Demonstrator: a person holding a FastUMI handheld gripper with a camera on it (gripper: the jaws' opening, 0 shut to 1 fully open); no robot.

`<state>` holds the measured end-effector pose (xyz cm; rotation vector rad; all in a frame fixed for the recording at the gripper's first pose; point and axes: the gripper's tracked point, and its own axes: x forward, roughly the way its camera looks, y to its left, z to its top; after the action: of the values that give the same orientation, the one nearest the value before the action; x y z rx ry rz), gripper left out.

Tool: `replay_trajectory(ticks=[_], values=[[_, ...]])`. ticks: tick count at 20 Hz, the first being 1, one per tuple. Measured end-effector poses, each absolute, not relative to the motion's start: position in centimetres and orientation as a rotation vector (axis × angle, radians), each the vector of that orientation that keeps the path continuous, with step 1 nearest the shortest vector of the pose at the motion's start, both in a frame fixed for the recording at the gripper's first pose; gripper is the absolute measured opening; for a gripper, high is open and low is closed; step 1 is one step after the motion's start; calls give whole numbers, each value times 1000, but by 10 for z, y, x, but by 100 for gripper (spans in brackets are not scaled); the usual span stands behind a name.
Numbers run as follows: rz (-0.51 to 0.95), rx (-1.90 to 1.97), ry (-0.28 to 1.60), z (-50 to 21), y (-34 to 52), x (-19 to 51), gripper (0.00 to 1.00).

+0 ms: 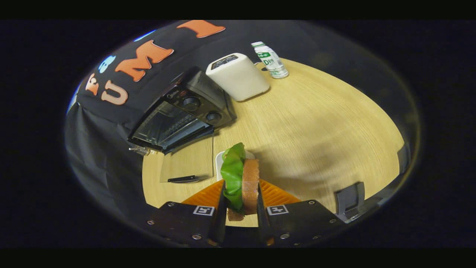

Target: Open the toaster oven, put the food inside, and close the toaster oven door.

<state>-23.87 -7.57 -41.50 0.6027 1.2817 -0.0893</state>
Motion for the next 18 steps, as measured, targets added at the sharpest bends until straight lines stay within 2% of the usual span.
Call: replay_trajectory(ticks=[3, 11, 18], values=[[-87, 668, 1247, -403, -73, -234, 34], [-7, 875, 1088, -352, -44, -188, 33], [-4, 1055, 1023, -373, 18, -138, 33]])
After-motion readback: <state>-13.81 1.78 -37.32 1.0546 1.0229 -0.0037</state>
